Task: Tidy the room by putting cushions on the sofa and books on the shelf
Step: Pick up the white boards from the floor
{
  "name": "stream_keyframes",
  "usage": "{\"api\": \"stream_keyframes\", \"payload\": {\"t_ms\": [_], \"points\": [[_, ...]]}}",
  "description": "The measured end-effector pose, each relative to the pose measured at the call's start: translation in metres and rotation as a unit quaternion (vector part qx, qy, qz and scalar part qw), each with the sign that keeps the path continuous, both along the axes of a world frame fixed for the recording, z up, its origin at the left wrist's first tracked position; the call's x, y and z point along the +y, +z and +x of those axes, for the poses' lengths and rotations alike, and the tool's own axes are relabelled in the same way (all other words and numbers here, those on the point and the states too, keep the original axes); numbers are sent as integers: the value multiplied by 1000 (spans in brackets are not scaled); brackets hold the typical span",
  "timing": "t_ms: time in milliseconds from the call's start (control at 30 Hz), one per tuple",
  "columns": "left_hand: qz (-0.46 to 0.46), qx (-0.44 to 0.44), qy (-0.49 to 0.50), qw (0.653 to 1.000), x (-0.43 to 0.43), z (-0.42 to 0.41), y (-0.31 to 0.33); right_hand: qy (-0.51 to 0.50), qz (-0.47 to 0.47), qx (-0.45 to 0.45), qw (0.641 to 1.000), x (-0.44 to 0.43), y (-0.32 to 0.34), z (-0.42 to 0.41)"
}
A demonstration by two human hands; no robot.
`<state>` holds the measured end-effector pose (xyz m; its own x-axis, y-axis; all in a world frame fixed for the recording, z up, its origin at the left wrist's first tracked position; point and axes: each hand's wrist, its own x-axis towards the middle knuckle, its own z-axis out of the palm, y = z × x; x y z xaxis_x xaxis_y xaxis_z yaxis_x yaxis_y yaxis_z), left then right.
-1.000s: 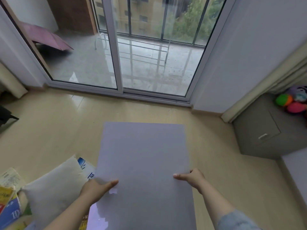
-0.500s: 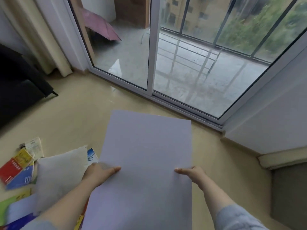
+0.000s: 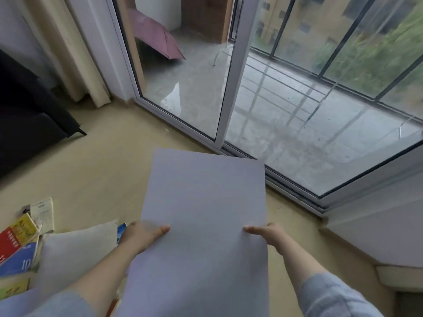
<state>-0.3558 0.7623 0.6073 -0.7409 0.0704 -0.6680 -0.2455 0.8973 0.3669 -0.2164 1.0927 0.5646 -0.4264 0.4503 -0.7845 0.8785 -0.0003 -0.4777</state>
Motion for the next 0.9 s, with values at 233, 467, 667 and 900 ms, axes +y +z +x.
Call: {"api": "stream_keyframes", "payload": {"t_ms": [233, 467, 667, 900], "points": [[37, -10, 60, 997, 25, -89, -2, 24, 31, 14, 999, 30, 36, -119], [1, -17, 84, 996, 65, -162, -10, 60, 20, 18, 998, 75, 23, -226], [-4, -8, 191, 981, 100, -222, -18, 123, -3, 49, 991, 127, 30, -337], [-13, 24, 293, 956, 136, -286, -3, 183, -31, 47, 982, 158, 29, -431]]}}
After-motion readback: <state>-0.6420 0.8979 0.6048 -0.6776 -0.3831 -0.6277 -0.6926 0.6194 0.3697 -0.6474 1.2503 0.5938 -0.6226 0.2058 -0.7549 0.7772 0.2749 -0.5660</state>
